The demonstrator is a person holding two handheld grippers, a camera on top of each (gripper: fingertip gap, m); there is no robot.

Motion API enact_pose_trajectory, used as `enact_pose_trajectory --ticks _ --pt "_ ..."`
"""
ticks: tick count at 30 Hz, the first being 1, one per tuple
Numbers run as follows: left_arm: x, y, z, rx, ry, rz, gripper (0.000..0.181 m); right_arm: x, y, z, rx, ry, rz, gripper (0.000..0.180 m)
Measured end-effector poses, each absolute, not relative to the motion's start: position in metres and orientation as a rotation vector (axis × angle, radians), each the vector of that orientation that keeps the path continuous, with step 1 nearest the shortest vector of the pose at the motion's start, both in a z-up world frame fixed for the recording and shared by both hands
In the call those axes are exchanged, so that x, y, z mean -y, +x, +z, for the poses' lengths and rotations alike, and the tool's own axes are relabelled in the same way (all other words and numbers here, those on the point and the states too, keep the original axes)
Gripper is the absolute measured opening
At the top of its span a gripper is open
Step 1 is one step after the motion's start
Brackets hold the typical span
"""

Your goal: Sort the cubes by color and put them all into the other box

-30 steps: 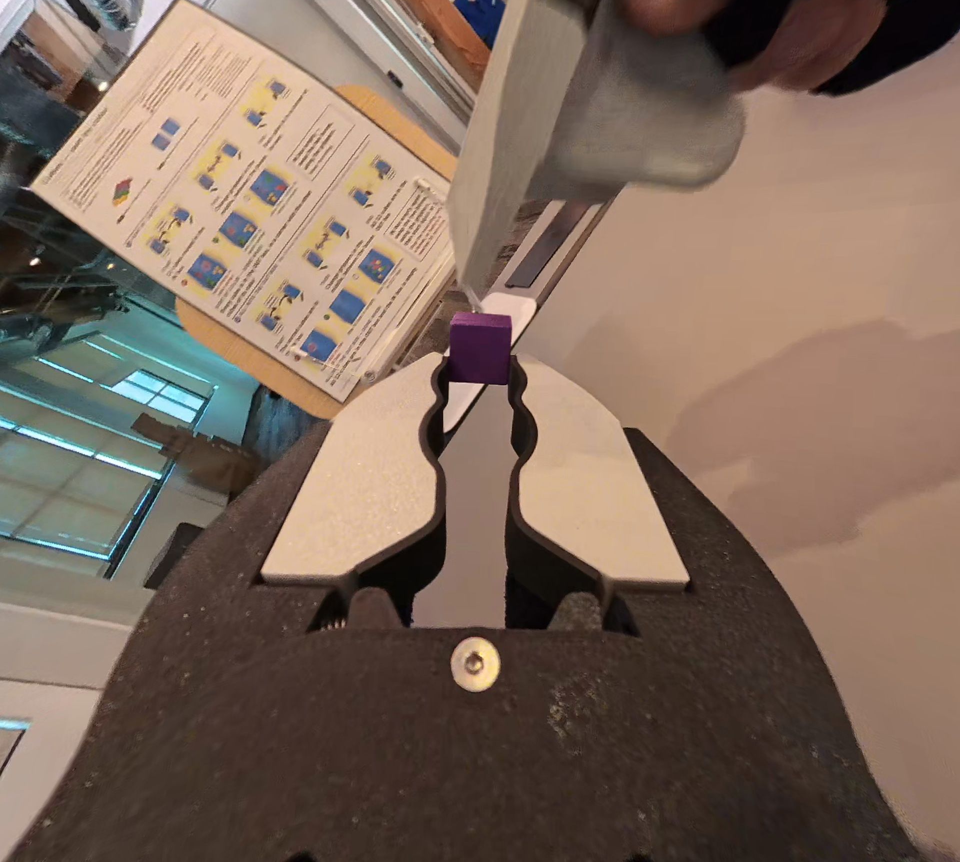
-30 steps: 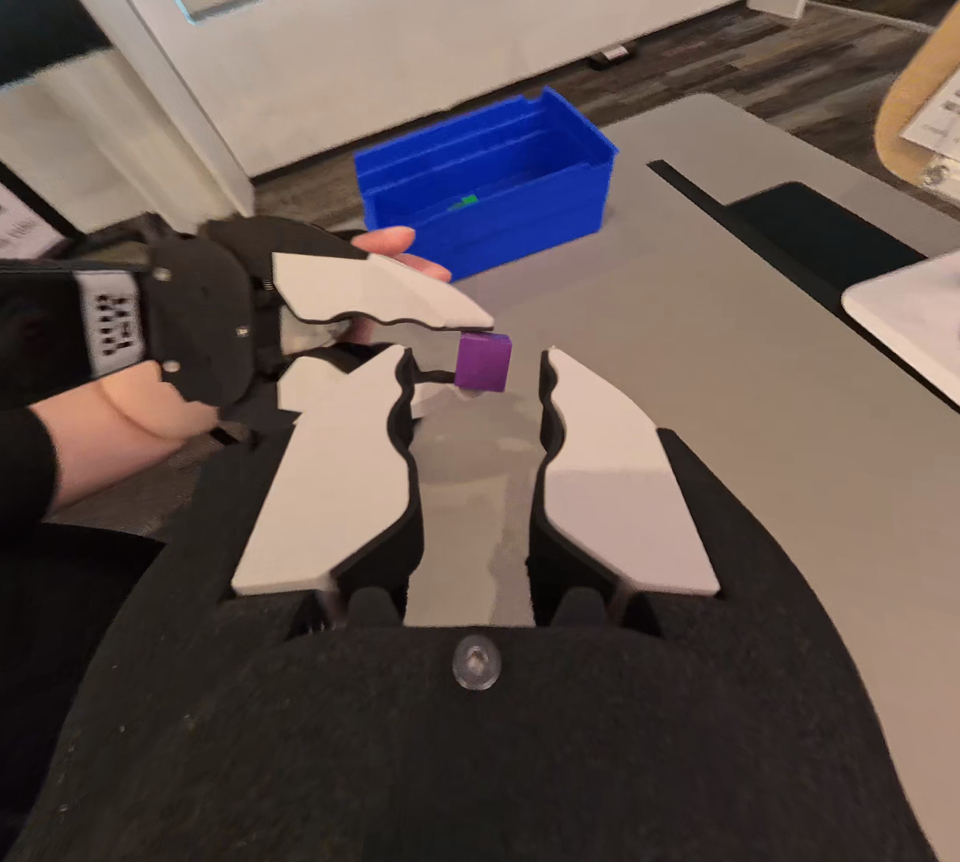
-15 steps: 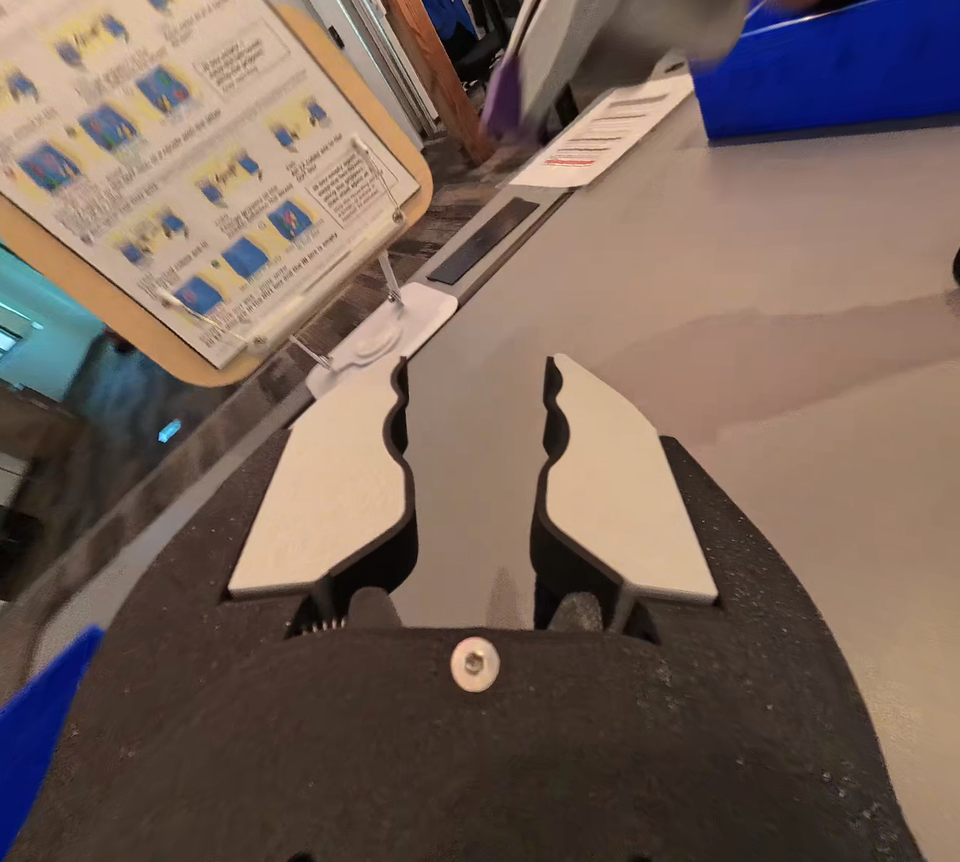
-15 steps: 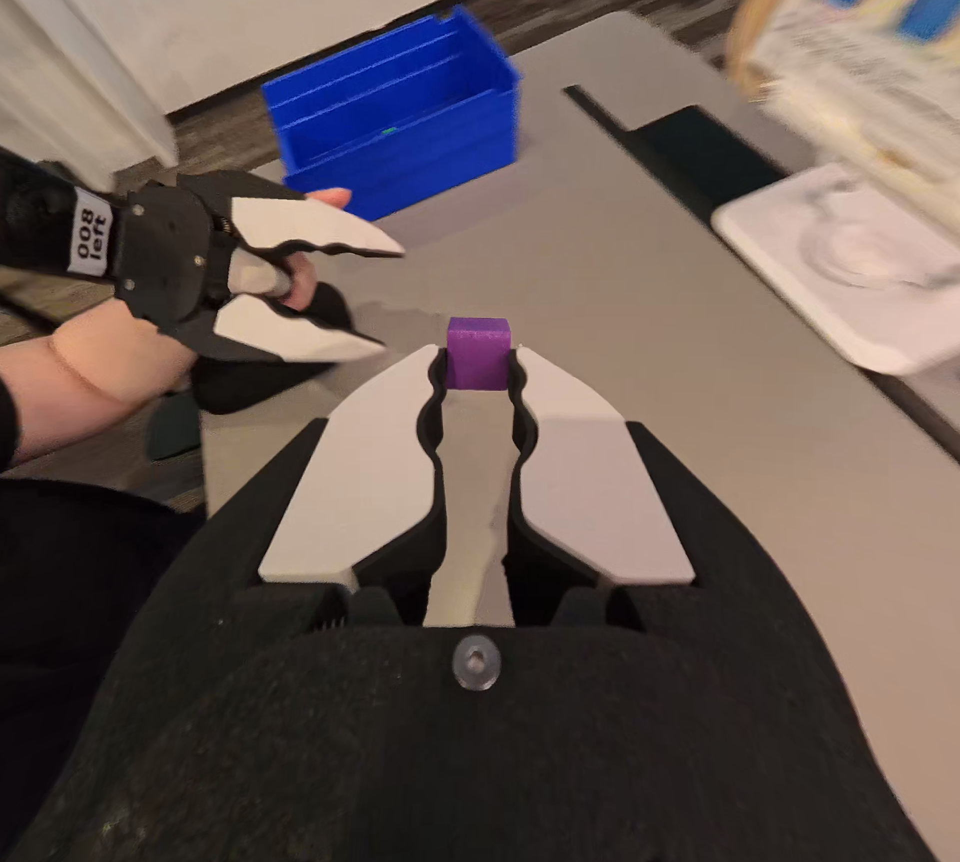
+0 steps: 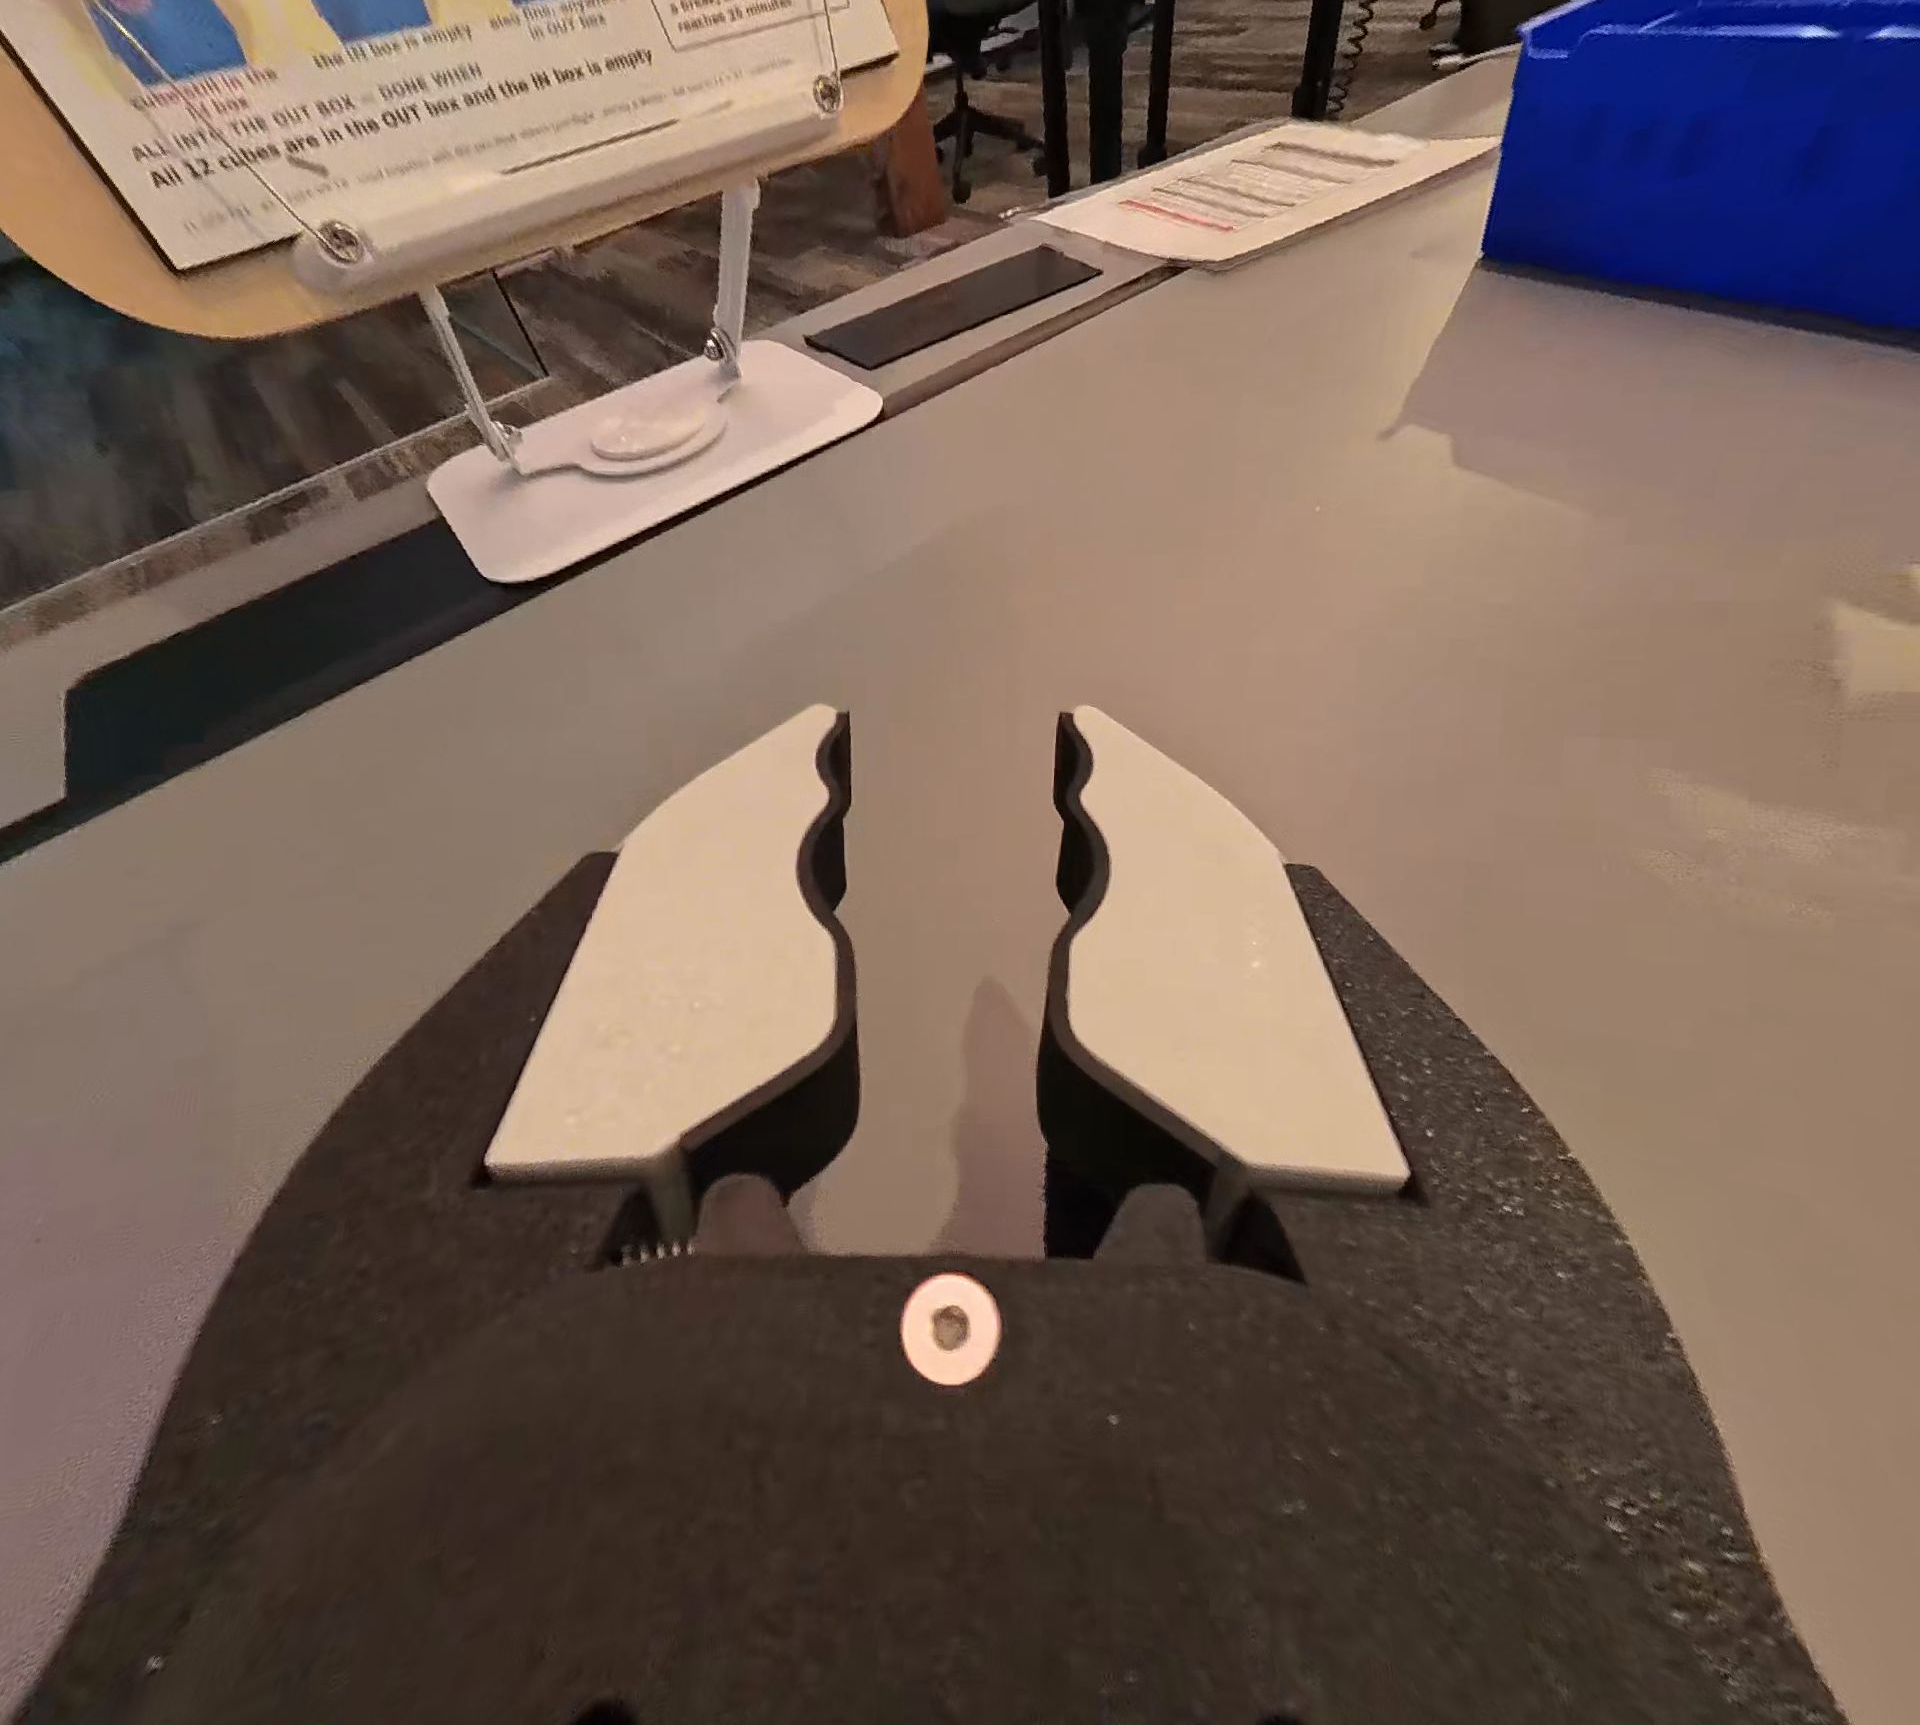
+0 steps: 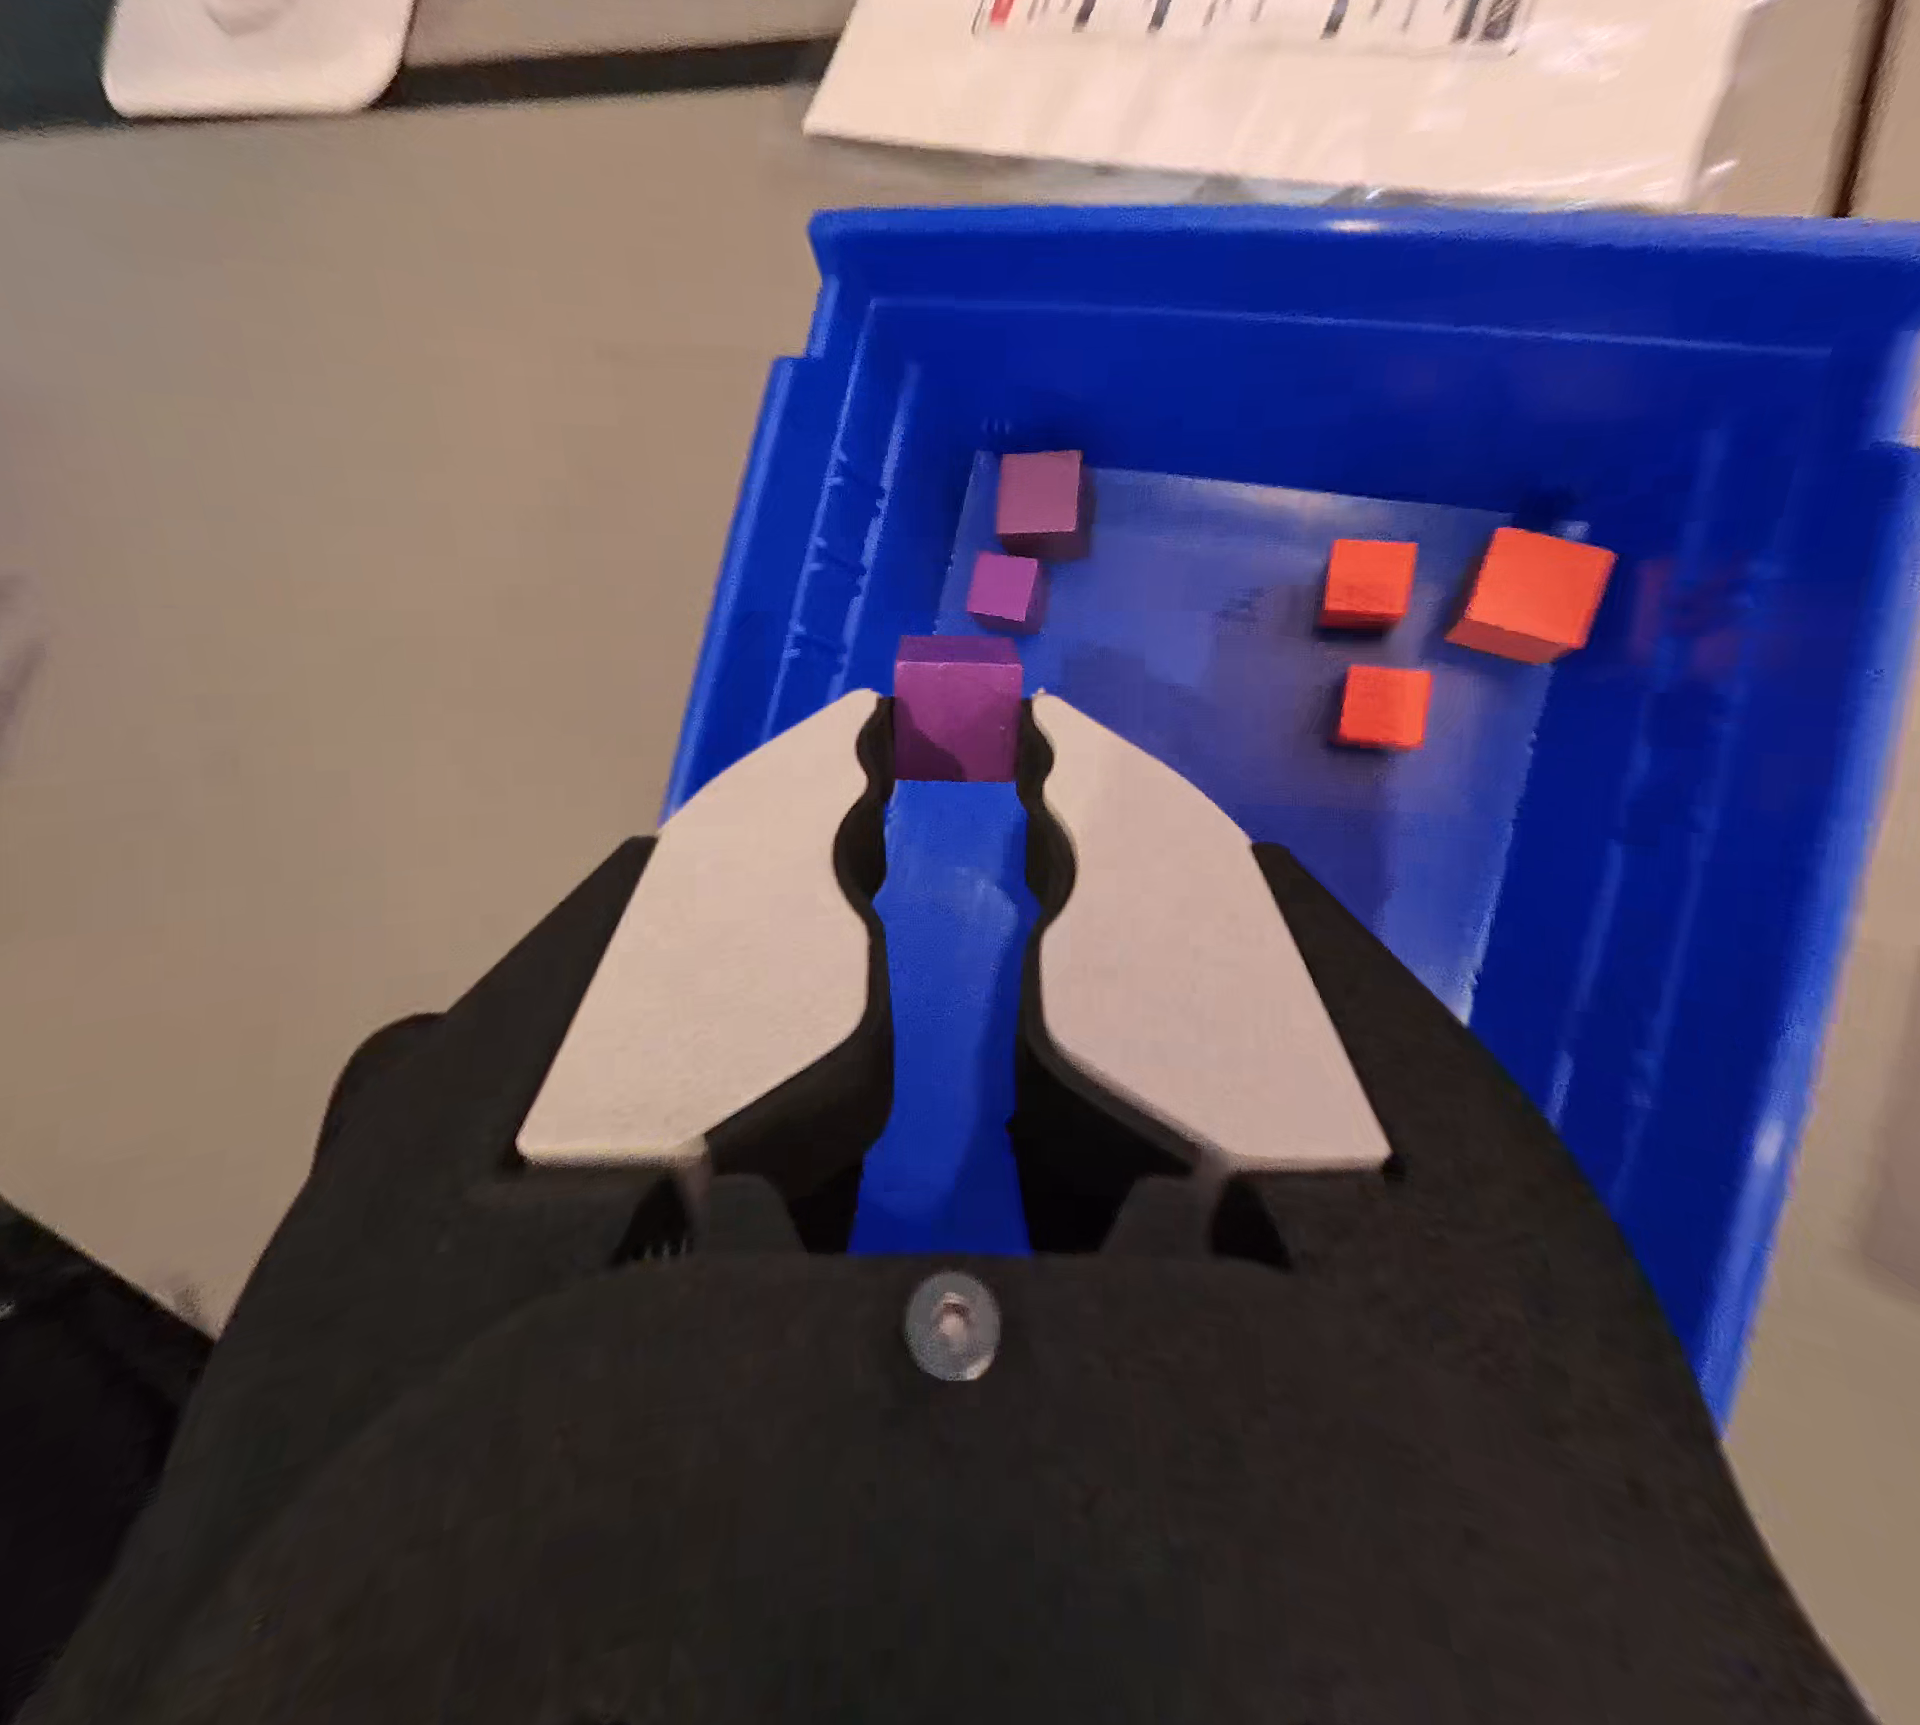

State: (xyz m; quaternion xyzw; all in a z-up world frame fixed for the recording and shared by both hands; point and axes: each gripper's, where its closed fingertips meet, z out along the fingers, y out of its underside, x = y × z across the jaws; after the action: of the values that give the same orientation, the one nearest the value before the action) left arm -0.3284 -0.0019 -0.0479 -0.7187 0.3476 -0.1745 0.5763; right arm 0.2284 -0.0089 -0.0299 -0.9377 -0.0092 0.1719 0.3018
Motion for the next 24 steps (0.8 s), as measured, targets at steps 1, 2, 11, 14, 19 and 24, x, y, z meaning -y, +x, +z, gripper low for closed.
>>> enact_pose_trajectory --ticks 1,2,11,14,19,24 --pt "0.0 -0.329 -0.05 -0.823 -1.683 -0.379 0.037 0.001 0.227 -0.043 0.049 -2.519 0.482 0.022" --pt "-0.001 -0.33 -0.05 -0.834 -1.682 -0.347 0.037 -0.004 0.223 -0.056 0.09 -2.552 0.501 0.022" --pt "-0.004 -0.346 -0.019 -0.707 -1.692 -0.297 0.032 -0.005 0.207 -0.119 0.286 -2.835 0.417 0.022" --pt "-0.002 -0.351 -0.014 -0.691 -1.694 -0.268 0.031 -0.006 0.199 -0.134 0.327 -2.86 0.407 0.022" --pt "-0.001 -0.351 -0.008 -0.687 -1.679 -0.224 0.031 -0.011 0.191 -0.145 0.331 -2.881 0.378 0.022" --pt "0.002 -0.356 -0.002 -0.711 -1.67 -0.179 0.031 -0.012 0.198 -0.114 0.255 -2.77 0.417 0.033"
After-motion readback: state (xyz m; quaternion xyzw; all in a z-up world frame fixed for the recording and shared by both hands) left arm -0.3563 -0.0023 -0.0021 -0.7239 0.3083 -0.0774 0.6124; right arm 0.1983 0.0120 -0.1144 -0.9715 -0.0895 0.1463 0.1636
